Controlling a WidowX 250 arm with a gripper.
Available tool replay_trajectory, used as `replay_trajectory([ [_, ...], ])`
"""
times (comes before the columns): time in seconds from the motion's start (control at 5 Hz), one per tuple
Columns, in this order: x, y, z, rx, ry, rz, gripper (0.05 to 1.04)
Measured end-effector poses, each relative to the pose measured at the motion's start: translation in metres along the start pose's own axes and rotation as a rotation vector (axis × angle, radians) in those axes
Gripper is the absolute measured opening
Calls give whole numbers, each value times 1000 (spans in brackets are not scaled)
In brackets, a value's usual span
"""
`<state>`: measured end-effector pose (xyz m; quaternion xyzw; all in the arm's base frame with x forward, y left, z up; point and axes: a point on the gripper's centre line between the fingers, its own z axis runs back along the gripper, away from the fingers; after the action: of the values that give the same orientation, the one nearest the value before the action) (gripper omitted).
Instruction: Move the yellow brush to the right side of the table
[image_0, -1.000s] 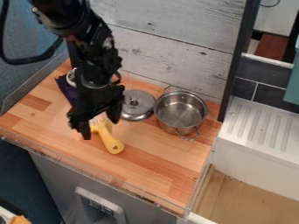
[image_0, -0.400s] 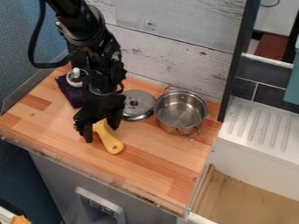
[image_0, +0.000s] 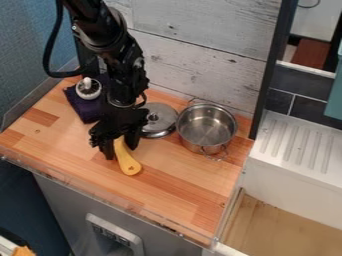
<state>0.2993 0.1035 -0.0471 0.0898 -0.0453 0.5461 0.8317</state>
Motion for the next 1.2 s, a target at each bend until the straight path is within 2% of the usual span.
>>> replay_trajectory([
  [0.2,-1,3,-2,11,-1,-12,354],
  [0.4,-4,9,6,11,-3,-35,302],
  [0.6,-6,6,25,-18,-30,-66,302],
  [0.8,-13,-1,60,-71,-77,-130,302],
  [1.0,-25,-11,84,-113,-96,-242,302],
  [1.2,-46,-21,97,-130,-112,-400,302],
])
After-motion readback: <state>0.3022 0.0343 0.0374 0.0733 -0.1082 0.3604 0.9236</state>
